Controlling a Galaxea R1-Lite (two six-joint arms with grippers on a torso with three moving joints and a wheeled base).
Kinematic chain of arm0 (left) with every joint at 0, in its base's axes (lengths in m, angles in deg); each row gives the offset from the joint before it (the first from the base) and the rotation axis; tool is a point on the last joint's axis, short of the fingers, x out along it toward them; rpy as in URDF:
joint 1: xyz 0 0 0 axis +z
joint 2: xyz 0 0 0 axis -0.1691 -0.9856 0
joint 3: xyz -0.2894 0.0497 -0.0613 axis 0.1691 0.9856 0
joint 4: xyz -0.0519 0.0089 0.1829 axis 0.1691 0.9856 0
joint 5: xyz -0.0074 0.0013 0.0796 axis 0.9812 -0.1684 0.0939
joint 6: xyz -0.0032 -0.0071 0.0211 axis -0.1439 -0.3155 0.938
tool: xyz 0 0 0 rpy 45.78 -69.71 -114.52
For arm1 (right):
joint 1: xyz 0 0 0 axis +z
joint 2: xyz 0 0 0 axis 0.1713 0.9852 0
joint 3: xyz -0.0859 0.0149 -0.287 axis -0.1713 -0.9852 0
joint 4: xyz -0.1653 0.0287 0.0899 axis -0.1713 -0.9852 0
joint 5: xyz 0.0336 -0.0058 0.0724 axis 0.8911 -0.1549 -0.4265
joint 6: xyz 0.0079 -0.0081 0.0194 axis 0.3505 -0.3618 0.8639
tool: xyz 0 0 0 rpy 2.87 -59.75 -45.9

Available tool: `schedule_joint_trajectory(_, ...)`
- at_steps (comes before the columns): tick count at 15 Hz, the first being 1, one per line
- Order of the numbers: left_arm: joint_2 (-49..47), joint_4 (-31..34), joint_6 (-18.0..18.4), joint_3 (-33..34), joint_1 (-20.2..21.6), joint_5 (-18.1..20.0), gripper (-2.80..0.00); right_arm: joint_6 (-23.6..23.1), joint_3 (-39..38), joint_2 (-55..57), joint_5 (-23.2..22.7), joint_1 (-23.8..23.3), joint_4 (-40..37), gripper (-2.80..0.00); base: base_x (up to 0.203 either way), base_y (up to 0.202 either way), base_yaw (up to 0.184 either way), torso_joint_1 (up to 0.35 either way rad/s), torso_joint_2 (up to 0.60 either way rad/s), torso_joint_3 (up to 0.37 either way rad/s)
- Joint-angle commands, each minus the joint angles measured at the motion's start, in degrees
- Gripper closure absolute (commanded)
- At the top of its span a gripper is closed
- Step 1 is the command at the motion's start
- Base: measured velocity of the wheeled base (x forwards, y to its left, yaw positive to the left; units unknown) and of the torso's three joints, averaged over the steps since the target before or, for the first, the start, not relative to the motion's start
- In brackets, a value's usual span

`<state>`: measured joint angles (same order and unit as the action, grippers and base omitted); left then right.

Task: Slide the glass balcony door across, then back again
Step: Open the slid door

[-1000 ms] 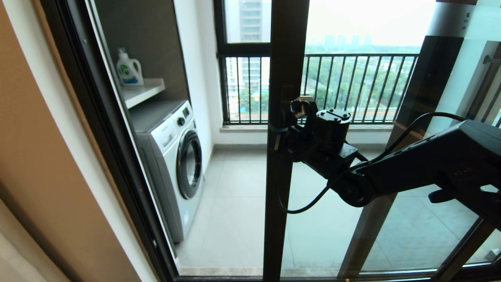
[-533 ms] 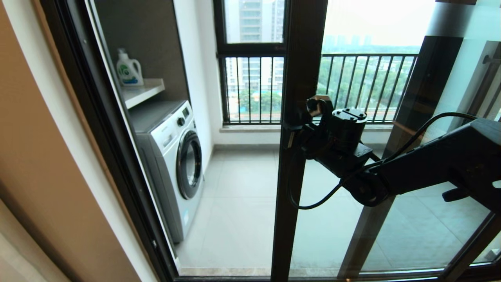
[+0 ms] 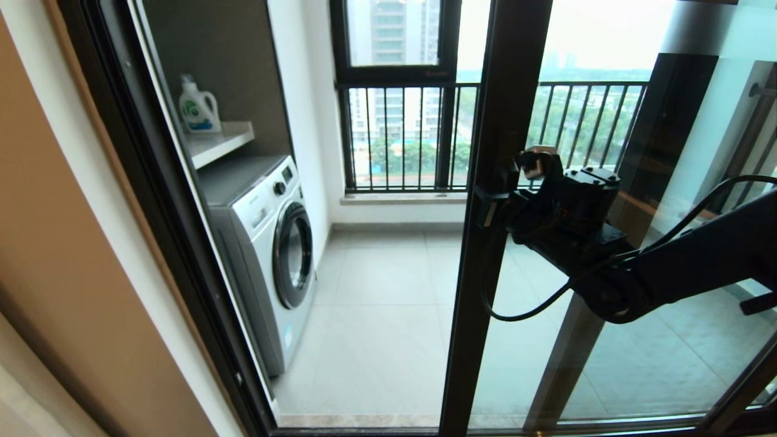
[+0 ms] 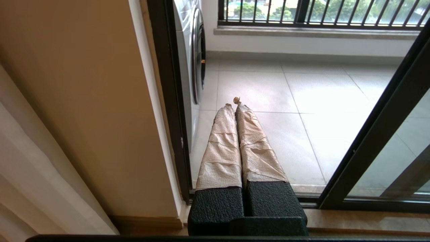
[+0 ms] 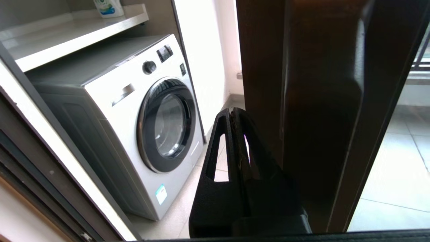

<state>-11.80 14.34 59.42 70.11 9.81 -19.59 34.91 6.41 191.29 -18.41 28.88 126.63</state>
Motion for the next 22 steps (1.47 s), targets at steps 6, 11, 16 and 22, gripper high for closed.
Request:
schedule_joint_trajectory(6,-0.09,0.01,-0.02,0.0,0.01,0.0,0.0,-0.64,-6.49,-5.43,-5.47,-7.73,1.4,0.0,0.0,0.0,0.0,0.0,0.0,0.0)
schedule_joint_trajectory(11,-0.09,0.01,-0.02,0.0,0.01,0.0,0.0,-1.23,-8.13,-6.19,-9.05,-12.55,1.88,0.0,0.0,0.0,0.0,0.0,0.0,0.0)
schedule_joint_trajectory(16,-0.09,0.01,-0.02,0.0,0.01,0.0,0.0,-1.23,-8.77,-6.06,-10.35,-15.3,2.98,0.0,0.0,0.0,0.0,0.0,0.0,0.0)
schedule_joint_trajectory(22,-0.09,0.01,-0.02,0.0,0.01,0.0,0.0,-1.23,-8.59,-6.28,-13.16,-20.24,3.02,0.0,0.0,0.0,0.0,0.0,0.0,0.0)
